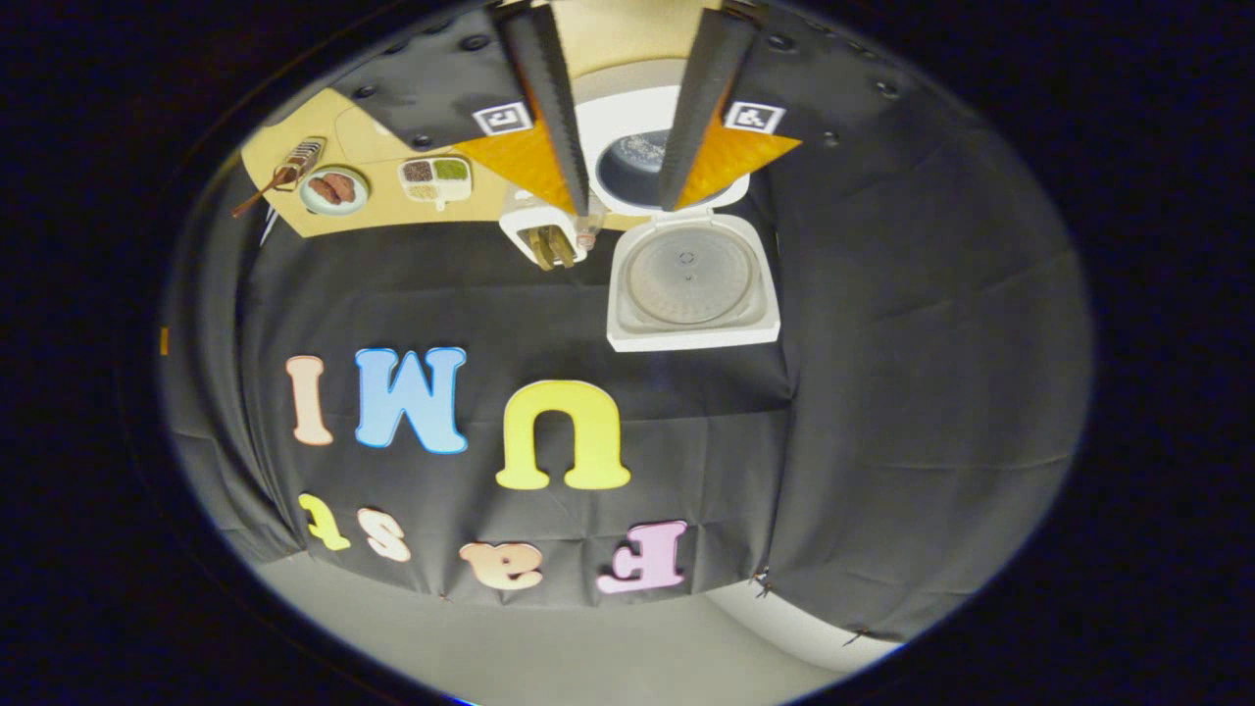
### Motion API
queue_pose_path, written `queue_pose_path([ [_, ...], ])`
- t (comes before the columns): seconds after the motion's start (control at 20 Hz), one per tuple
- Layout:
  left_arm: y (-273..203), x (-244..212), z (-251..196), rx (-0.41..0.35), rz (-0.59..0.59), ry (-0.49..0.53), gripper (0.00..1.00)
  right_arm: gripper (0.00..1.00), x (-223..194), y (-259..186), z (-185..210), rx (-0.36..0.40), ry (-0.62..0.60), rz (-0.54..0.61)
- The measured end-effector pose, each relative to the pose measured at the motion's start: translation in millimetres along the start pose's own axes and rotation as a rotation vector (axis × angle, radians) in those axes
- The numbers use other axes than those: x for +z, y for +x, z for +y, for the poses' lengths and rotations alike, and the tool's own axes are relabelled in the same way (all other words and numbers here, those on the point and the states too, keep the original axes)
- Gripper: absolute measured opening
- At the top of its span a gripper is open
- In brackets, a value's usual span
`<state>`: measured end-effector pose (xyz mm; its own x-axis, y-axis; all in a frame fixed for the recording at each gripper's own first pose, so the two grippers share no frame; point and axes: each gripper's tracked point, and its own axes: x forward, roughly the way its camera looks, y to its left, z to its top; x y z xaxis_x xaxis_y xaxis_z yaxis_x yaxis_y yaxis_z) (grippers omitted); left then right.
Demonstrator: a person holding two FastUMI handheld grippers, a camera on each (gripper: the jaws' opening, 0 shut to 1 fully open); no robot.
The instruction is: Close the left gripper, press the button to open the rice cooker; take a wooden spoon from the chopstick holder with the right hand, scoop a spoonful of rice and pour it into the rice cooker, then put the wooden spoon back into the chopstick holder.
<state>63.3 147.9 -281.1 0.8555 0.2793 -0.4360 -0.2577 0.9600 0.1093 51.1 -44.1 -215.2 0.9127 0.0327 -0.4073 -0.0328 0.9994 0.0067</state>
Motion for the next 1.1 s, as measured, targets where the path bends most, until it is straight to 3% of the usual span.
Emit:
queue_pose_path([
  [0.1,-17.3,14.7,-12.0,0.028,-0.039,0.027,0.88,0.97,-20.4,21.0,-31.2,-0.013,0.009,0.023],
  [0.2,-28.8,14.8,-28.6,0.048,-0.031,0.031,0.94,0.97,-45.1,40.7,-62.8,-0.03,0.017,0.058],
  [0.45,-56.9,9.9,-59.3,0.07,0.008,0.02,0.93,0.99,-113.9,91.6,-126.0,-0.065,0.088,0.145],
  [0.65,-74.6,14.9,-68.8,0.099,0.019,0.058,0.95,1.0,-175.6,127.7,-154.7,-0.076,0.149,0.225],
  [0.85,-87.3,13.2,-74.9,0.122,0.062,0.092,0.94,1.0,-231.3,160.9,-165.8,-0.095,0.246,0.297],
  [1.1,-104.7,0.5,-90.9,0.129,0.112,0.11,0.94,0.98,-270.9,190.3,-159.5,-0.094,0.398,0.377],
])
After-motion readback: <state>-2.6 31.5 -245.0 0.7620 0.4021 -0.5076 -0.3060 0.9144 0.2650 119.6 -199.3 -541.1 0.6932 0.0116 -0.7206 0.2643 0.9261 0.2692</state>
